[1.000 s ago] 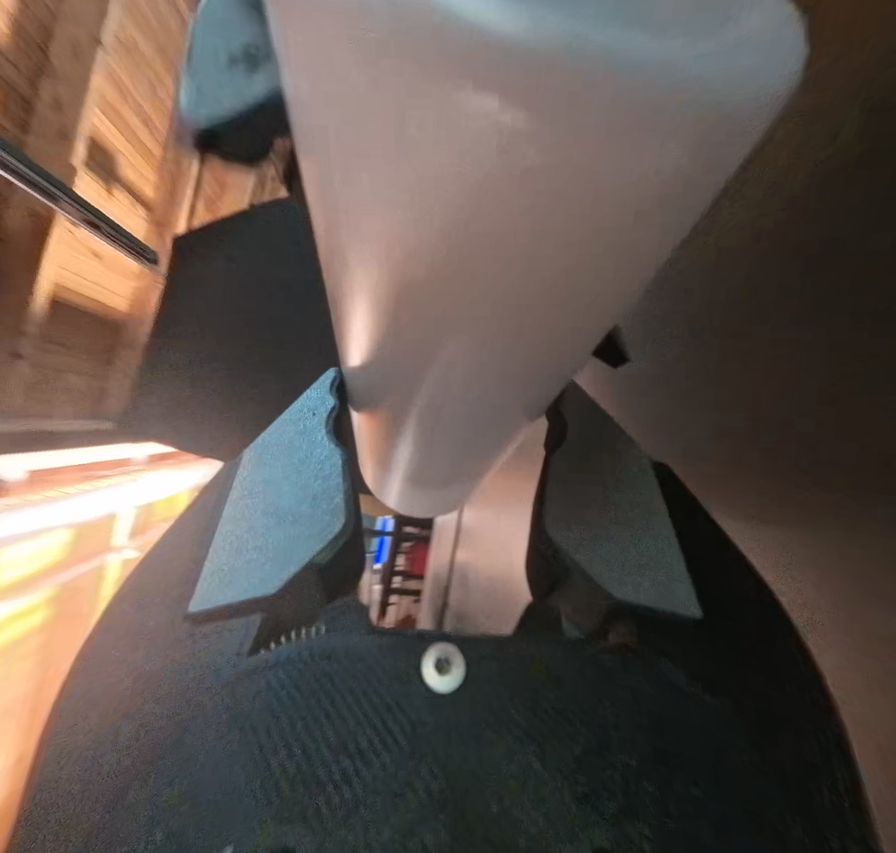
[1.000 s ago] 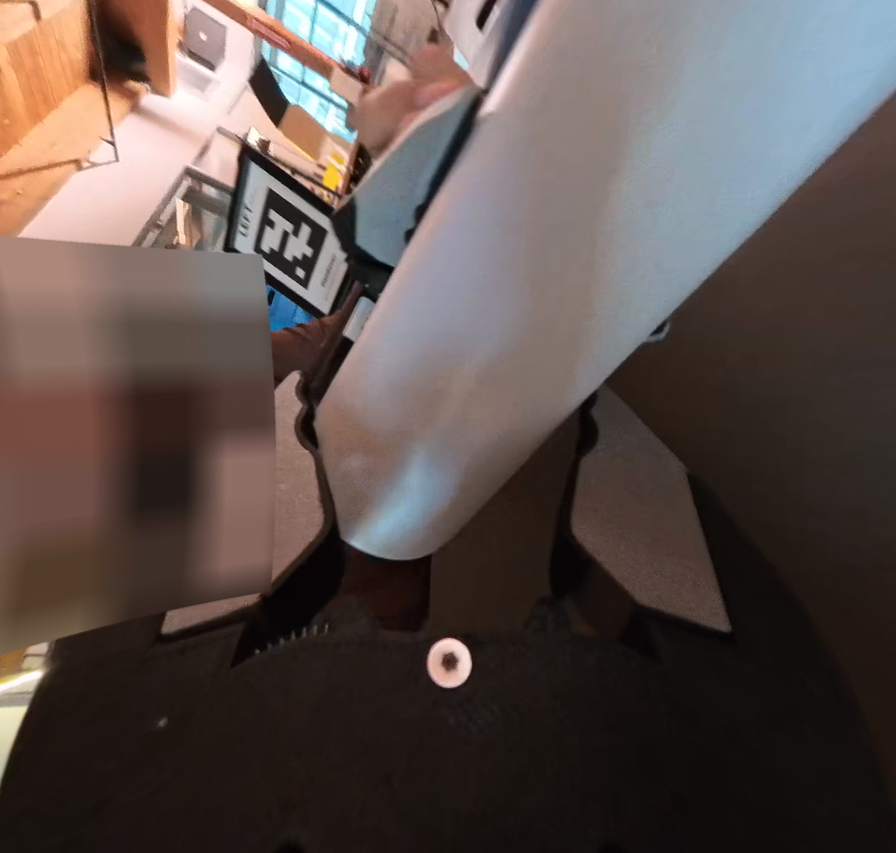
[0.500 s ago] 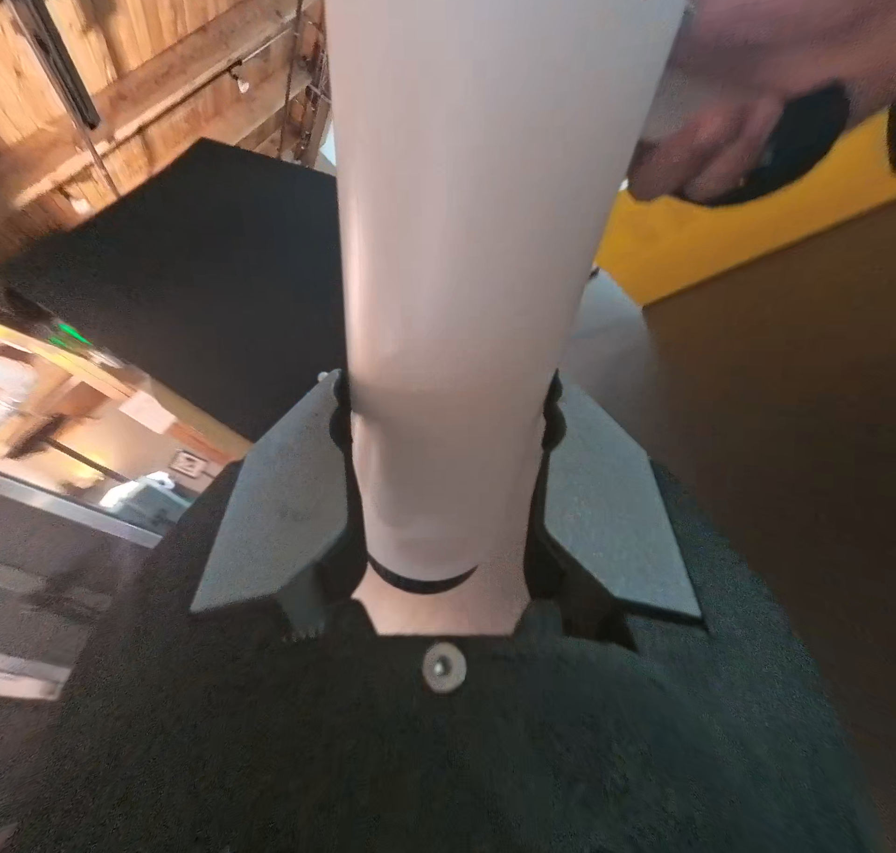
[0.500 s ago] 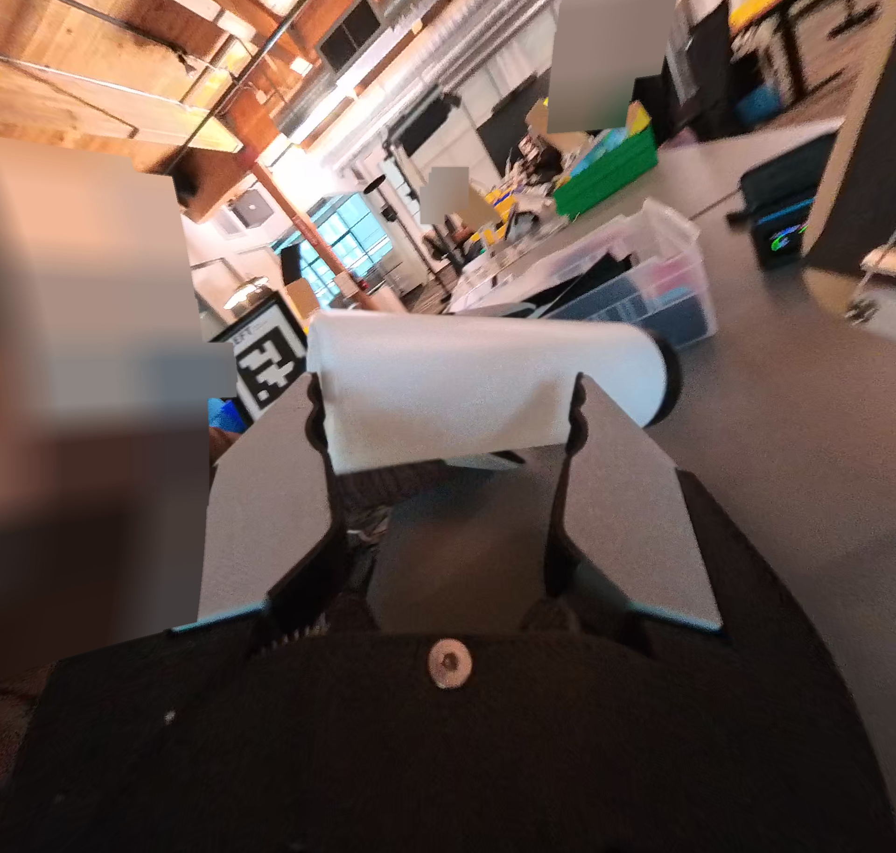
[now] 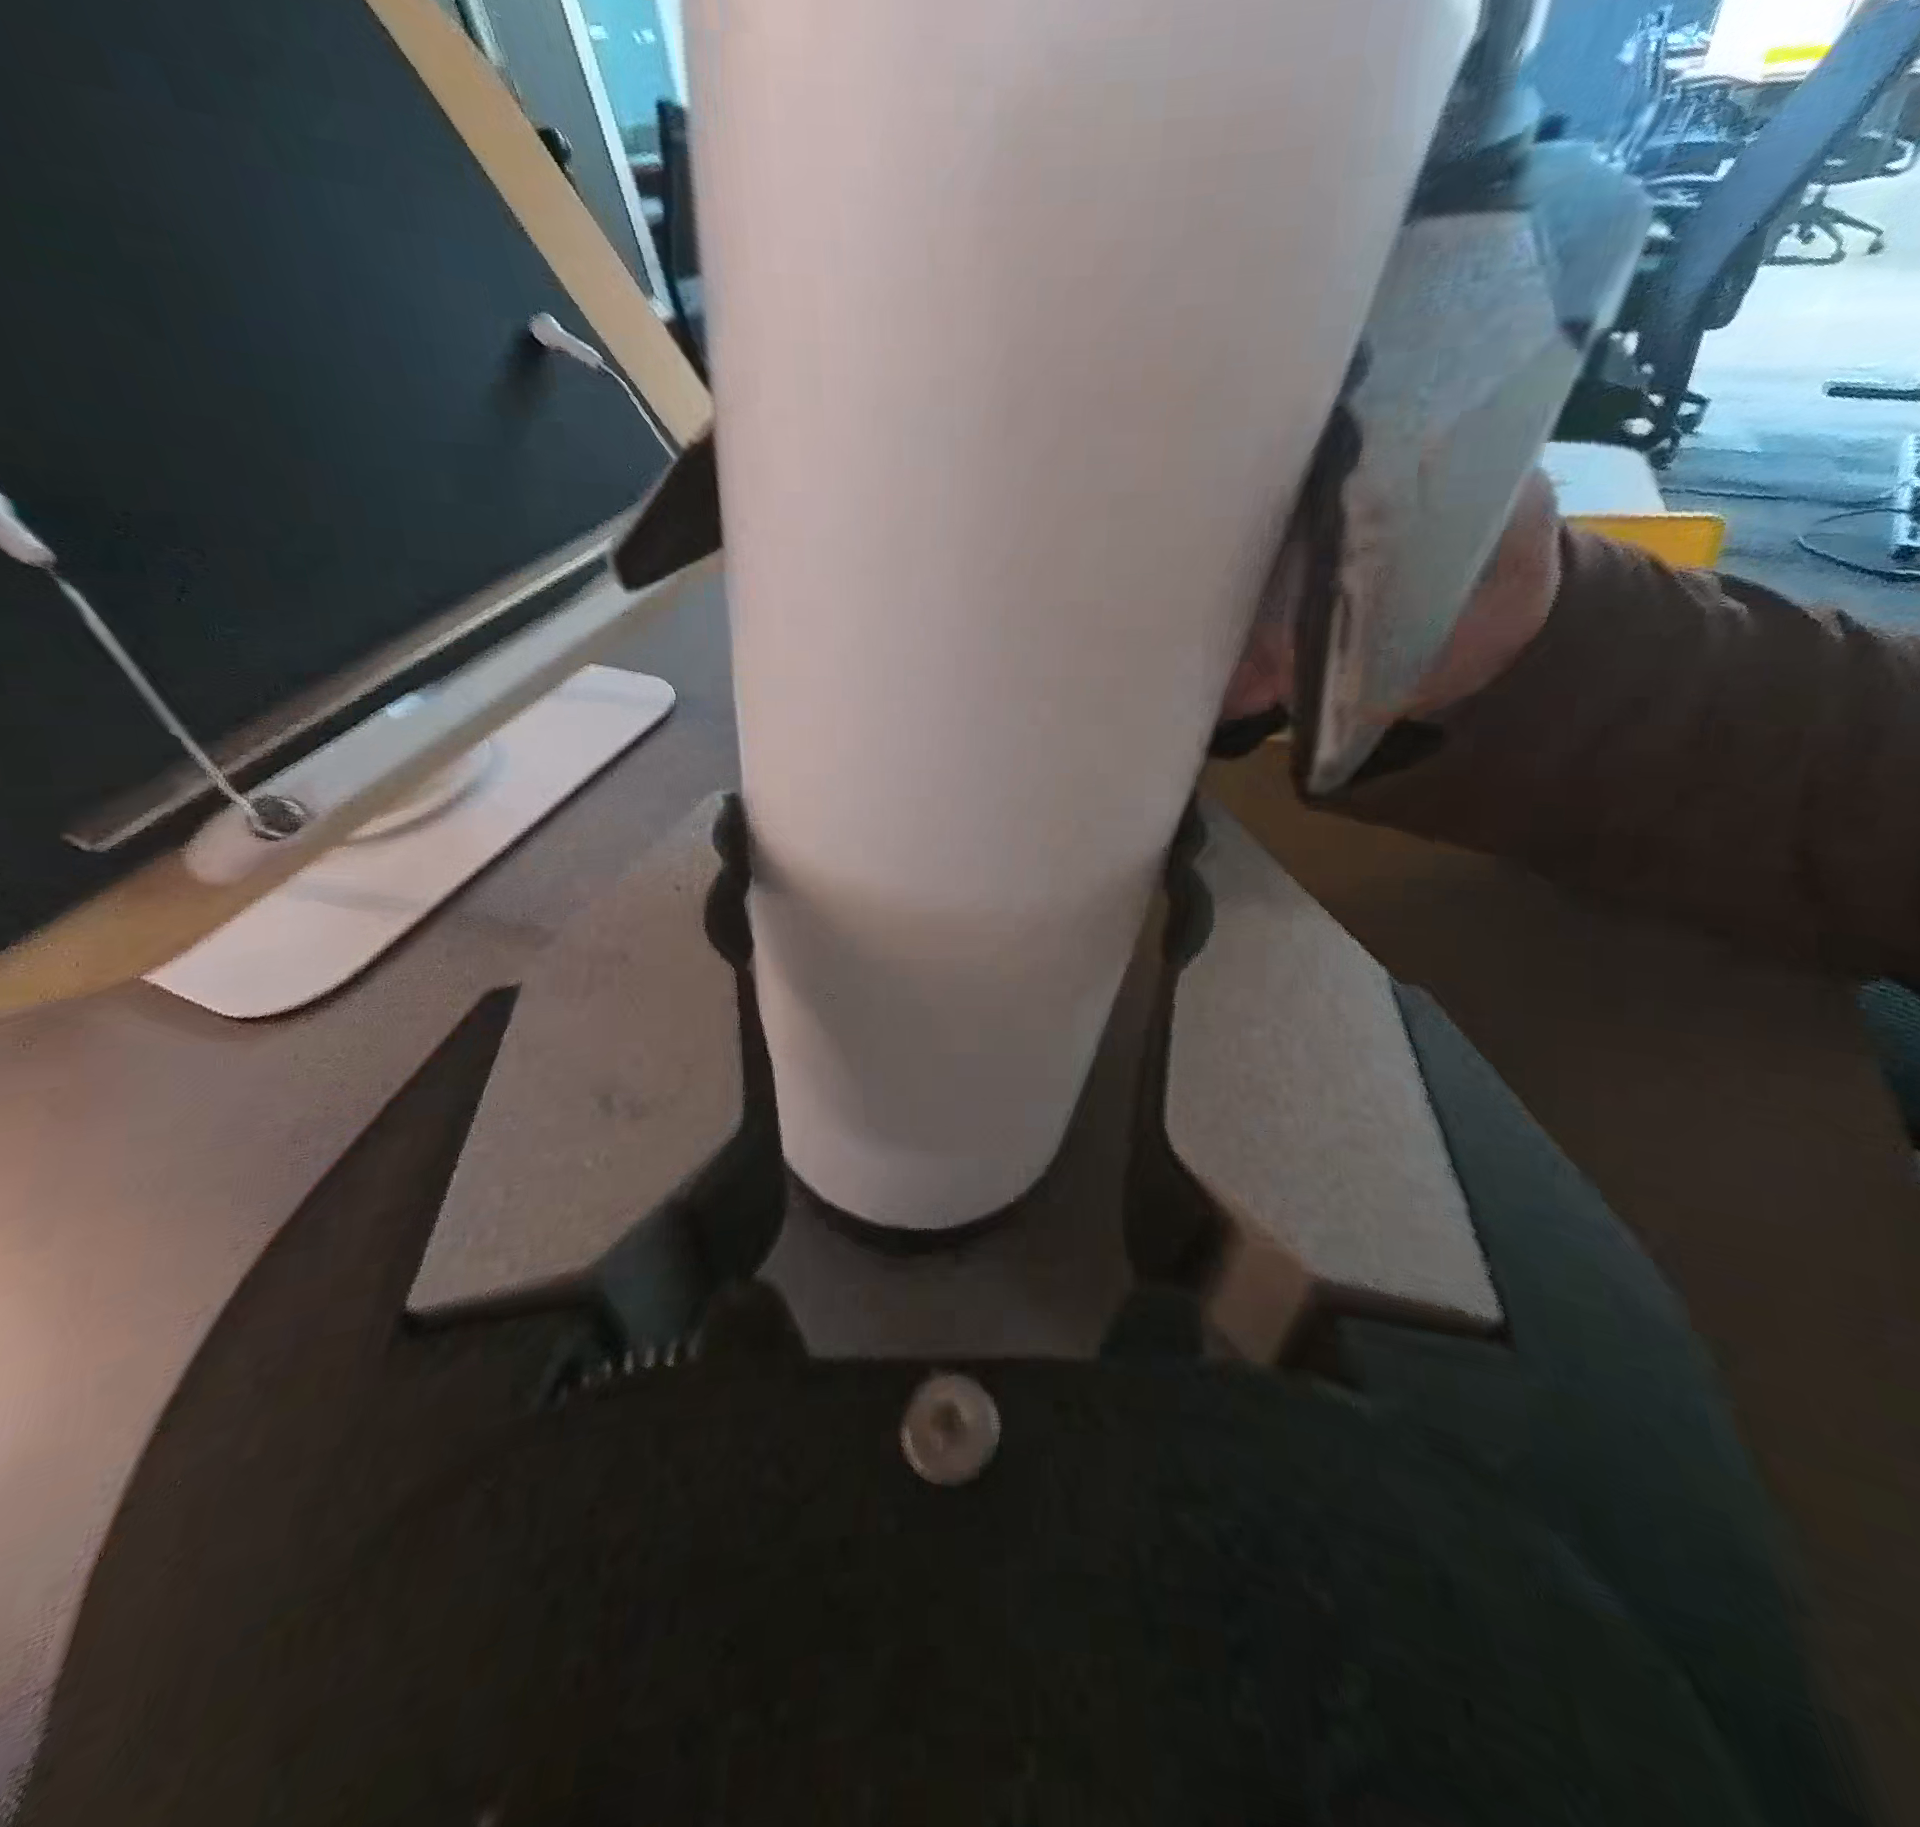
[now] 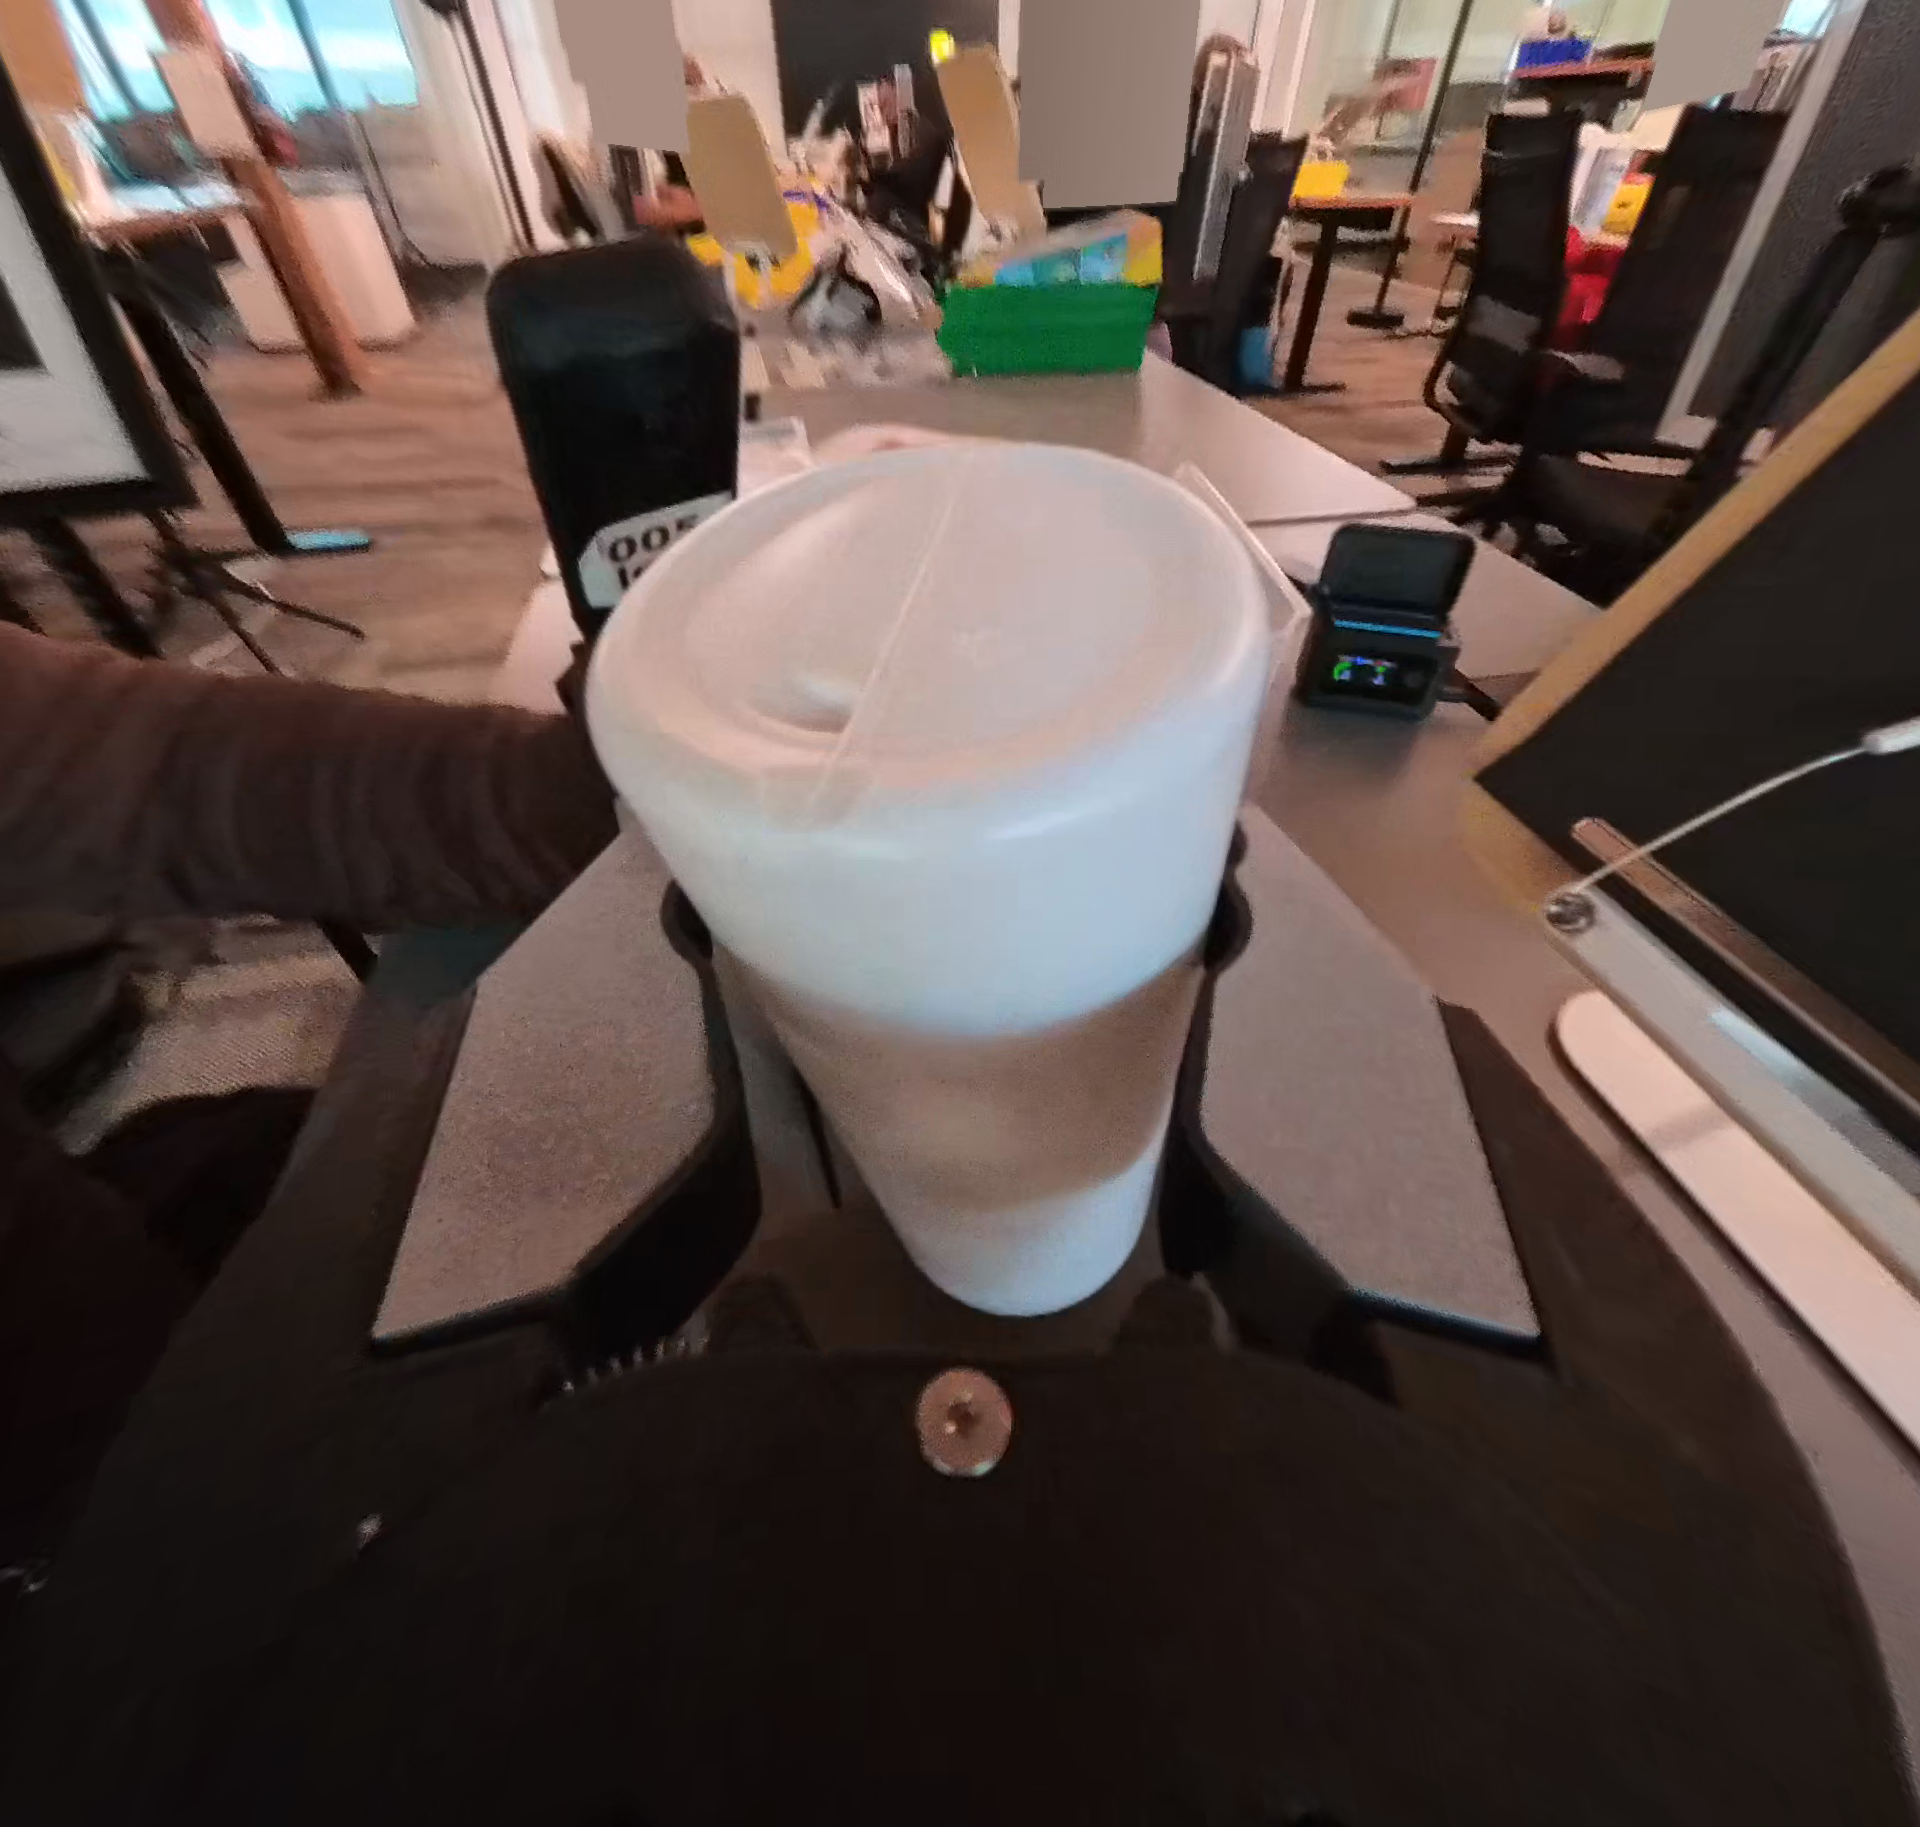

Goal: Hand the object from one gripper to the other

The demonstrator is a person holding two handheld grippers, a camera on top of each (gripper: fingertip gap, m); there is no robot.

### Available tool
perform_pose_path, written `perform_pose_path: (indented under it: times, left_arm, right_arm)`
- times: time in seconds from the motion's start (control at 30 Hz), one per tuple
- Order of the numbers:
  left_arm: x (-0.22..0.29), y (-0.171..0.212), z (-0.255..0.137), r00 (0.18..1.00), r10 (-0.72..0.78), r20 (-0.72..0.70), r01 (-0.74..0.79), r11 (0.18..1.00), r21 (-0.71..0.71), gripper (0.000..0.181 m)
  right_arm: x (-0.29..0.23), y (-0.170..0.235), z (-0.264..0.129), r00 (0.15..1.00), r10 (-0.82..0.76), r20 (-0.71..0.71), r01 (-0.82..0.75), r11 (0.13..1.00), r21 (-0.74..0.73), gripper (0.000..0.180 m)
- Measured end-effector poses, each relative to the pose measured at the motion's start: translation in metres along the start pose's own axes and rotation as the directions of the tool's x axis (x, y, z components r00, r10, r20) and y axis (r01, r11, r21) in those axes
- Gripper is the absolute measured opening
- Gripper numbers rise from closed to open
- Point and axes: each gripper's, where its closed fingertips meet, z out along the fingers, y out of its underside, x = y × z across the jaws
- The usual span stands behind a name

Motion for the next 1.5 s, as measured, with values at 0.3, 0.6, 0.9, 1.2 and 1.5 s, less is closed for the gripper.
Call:
perform_pose_path:
  times: [0.3,0.6,0.9,1.2,1.5]
  left_arm:
    - [-0.023,-0.021,-0.027,0.991,-0.131,0.013,0.128,0.985,0.115,0.083]
    - [-0.026,-0.032,-0.024,0.974,-0.216,0.069,0.201,0.963,0.178,0.106]
    - [-0.04,-0.01,-0.015,0.968,-0.037,0.247,0.024,0.998,0.056,0.093]
    - [-0.06,-0.03,-0.039,0.957,-0.008,0.288,-0.035,0.989,0.141,0.09]
    - [-0.061,-0.06,-0.061,0.897,0.16,0.412,-0.264,0.942,0.209,0.085]
  right_arm:
    - [0.044,-0.002,-0.023,0.862,-0.315,-0.397,0.265,0.948,-0.178,0.093]
    - [0.076,0.036,-0.011,0.54,-0.705,-0.459,0.375,0.69,-0.618,0.093]
    - [0.066,0.049,0.017,0.401,-0.852,-0.336,0.448,0.502,-0.74,0.095]
    - [0.067,0.055,0.015,0.58,-0.701,-0.415,0.399,0.689,-0.605,0.087]
    - [0.022,0.033,0.011,0.963,0.227,-0.142,-0.239,0.969,-0.068,0.065]
